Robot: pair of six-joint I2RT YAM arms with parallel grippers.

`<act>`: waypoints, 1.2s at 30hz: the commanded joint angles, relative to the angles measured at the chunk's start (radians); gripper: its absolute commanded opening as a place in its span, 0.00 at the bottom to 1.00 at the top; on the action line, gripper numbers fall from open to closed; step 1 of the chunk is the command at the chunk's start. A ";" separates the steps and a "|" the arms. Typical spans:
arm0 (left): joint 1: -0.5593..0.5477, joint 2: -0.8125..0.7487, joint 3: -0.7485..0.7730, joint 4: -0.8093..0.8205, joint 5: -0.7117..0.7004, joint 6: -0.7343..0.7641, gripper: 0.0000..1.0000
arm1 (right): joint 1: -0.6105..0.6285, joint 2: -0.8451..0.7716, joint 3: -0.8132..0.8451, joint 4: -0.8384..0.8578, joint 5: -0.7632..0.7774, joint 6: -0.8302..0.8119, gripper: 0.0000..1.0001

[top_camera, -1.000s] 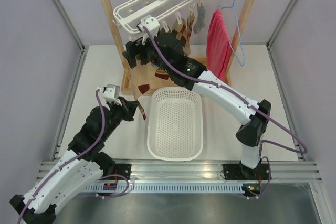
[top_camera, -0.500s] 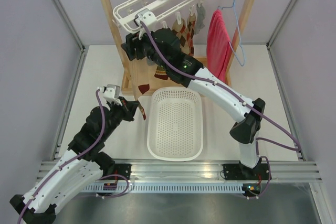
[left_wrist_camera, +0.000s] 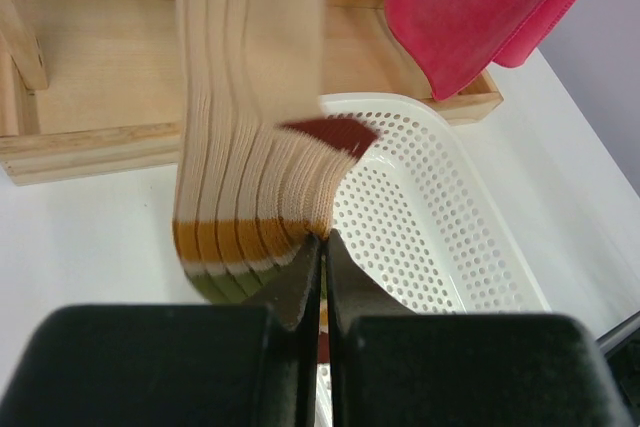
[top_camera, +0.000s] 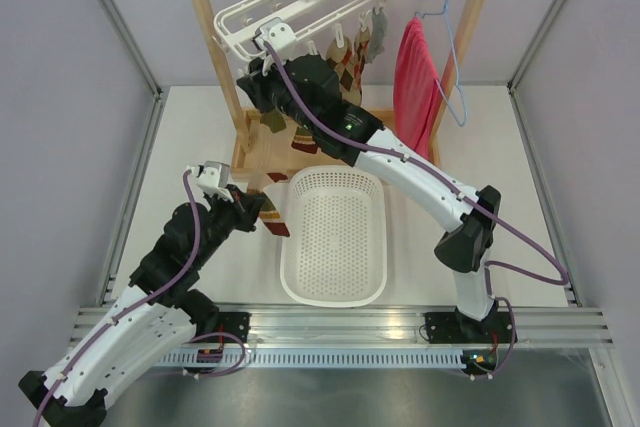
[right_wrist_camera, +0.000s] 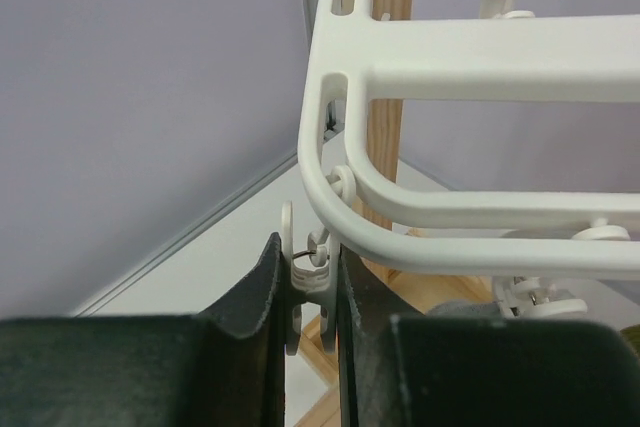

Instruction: Remove the socks clipped to the hanger

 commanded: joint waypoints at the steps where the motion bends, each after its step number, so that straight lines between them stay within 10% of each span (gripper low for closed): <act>1: -0.004 0.003 0.032 0.003 0.015 -0.027 0.02 | 0.003 0.010 0.035 0.025 0.017 -0.003 0.01; 11: -0.004 0.006 0.033 0.001 0.018 -0.027 0.02 | 0.003 0.011 0.011 0.046 0.021 0.003 0.02; 20: -0.004 0.001 0.038 0.001 0.023 -0.020 0.02 | 0.004 -0.058 -0.120 0.080 0.047 0.017 0.66; 36: -0.004 -0.045 0.128 -0.045 0.116 0.045 0.02 | 0.041 -0.419 -0.737 0.230 0.244 0.041 0.68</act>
